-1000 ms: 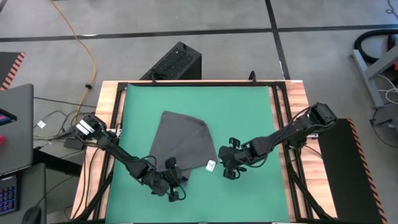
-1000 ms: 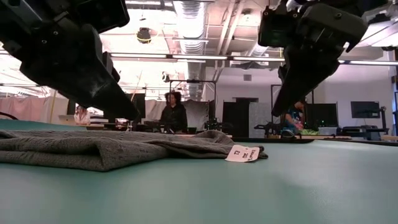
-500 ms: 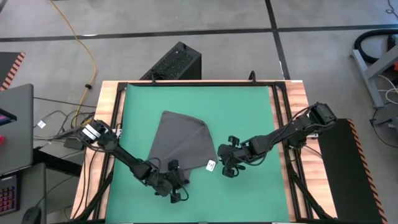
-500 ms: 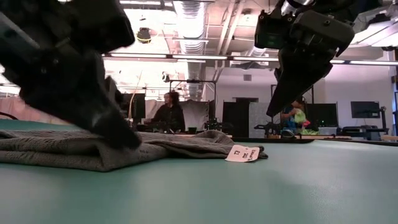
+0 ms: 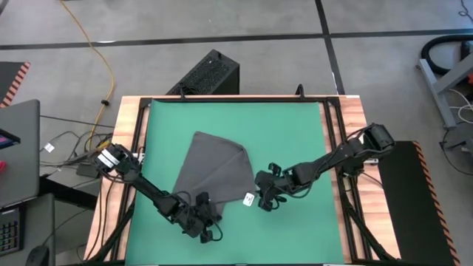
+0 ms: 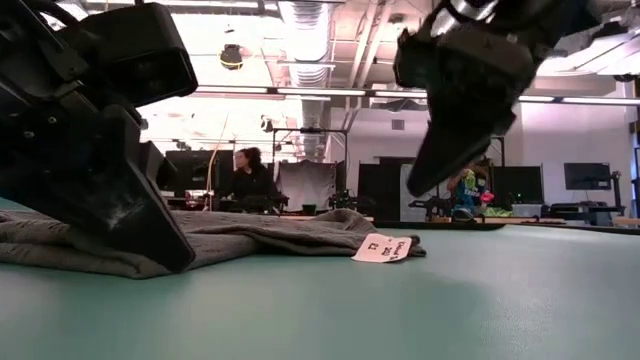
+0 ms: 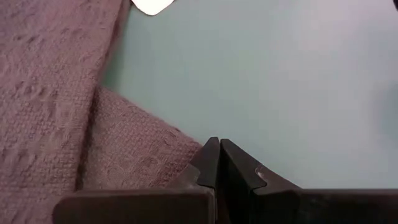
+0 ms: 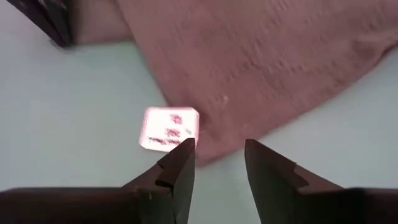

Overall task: Roll towel
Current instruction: Fold the gray towel

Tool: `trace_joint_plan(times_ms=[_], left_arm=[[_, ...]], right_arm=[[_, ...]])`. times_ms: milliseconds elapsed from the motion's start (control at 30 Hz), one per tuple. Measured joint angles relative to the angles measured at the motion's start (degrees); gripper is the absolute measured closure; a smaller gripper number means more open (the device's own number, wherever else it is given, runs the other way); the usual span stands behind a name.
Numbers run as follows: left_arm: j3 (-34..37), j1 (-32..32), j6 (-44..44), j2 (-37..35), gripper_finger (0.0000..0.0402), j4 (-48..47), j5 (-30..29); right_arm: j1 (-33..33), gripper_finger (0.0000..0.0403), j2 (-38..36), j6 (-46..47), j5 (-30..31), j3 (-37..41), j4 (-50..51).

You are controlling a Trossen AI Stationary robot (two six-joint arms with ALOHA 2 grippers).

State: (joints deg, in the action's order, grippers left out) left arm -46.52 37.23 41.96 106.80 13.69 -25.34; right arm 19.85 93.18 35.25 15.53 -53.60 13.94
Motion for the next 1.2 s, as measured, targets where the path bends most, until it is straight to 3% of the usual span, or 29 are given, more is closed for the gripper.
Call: trace_joint_plan(times_ms=[267, 567, 833, 1067, 1200], left_arm=[[-0.09, 2.96, 4.42, -2.11, 0.0401, -3.38, -8.75], [-0.17, 3.28, 4.47, -1.77, 0.0401, -4.94, -8.06], [-0.22, 3.22, 3.31, -1.77, 0.0401, -8.02, -5.07], [-0.2, 3.22, 3.43, -1.77, 0.0401, -9.03, -4.85], [-0.2, 3.2, 3.33, -1.77, 0.0401, -9.98, -4.17]], right_arm=[[0.35, 0.0228, 0.93, 0.65, 1.56, 0.04, -2.65], [1.38, 0.0217, 4.66, 10.9, 2.27, 0.04, -6.23], [5.52, 0.0186, 7.43, -28.1, -0.73, 0.04, -12.86], [1.9, 0.0184, 8.9, -40.25, -0.51, -0.04, -13.27], [-0.42, 0.0184, 10.77, -43.19, -4.98, -0.03, -13.44]])
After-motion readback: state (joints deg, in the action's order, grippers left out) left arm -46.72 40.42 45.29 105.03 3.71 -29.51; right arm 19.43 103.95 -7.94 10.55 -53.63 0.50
